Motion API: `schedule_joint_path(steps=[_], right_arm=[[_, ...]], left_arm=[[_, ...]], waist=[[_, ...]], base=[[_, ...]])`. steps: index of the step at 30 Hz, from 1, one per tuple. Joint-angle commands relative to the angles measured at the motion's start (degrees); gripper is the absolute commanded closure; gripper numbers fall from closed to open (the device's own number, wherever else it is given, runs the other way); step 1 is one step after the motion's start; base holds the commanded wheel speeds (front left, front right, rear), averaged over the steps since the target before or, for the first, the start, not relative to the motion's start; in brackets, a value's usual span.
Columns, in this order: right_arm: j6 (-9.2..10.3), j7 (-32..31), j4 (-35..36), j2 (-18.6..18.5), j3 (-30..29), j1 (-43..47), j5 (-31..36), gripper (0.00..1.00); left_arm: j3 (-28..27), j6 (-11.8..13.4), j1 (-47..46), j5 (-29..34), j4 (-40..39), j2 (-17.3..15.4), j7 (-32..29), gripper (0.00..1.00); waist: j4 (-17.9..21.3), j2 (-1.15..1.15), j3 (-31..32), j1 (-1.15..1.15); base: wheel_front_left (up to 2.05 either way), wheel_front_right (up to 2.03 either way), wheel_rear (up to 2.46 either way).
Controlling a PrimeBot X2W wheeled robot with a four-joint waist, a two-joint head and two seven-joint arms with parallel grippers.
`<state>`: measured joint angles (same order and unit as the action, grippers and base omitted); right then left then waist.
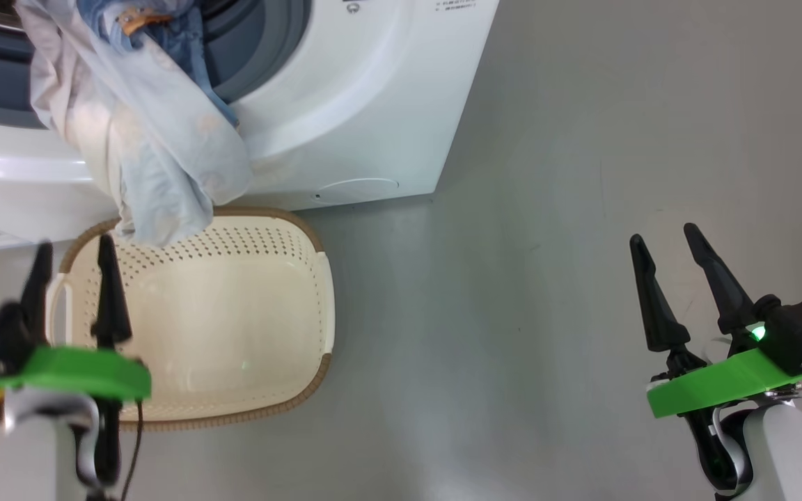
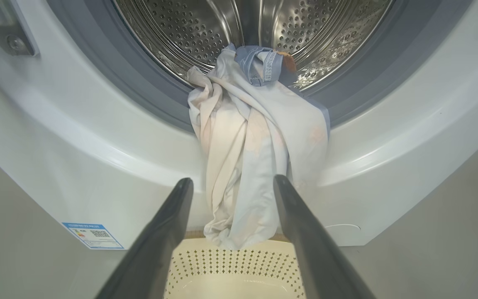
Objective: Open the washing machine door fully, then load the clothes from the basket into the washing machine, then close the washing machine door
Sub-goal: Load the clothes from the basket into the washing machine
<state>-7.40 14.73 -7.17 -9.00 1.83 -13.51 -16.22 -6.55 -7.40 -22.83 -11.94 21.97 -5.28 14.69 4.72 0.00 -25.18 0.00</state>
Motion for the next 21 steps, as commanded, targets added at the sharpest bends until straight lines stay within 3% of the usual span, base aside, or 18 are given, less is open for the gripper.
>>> schedule_joint_path(steps=[1,11,21], right_arm=[[-0.09,0.27,1.07,-0.73,1.19,1.26,0.38,0.0],[-0.09,0.27,0.75,-1.11,1.75,1.88,-0.11,0.0],[-0.09,0.27,0.67,-1.06,1.92,1.99,-0.25,0.0]], left_arm=[[-1.59,-0.08,3.11,-0.24,-2.69,-1.36,0.3,0.0],[-4.19,-0.08,12.72,-1.09,-9.36,0.2,0.3,0.0],[-4.92,-0.09,14.4,-0.61,-11.53,0.71,0.3,0.0]], waist=[[-0.11,0.0,0.6,0.0],[0.17,0.0,1.54,0.0],[0.15,0.0,1.74,0.0]], base=[[0.0,0.0,0.0],[0.0,0.0,0.0],[0.0,0.0,0.0]])
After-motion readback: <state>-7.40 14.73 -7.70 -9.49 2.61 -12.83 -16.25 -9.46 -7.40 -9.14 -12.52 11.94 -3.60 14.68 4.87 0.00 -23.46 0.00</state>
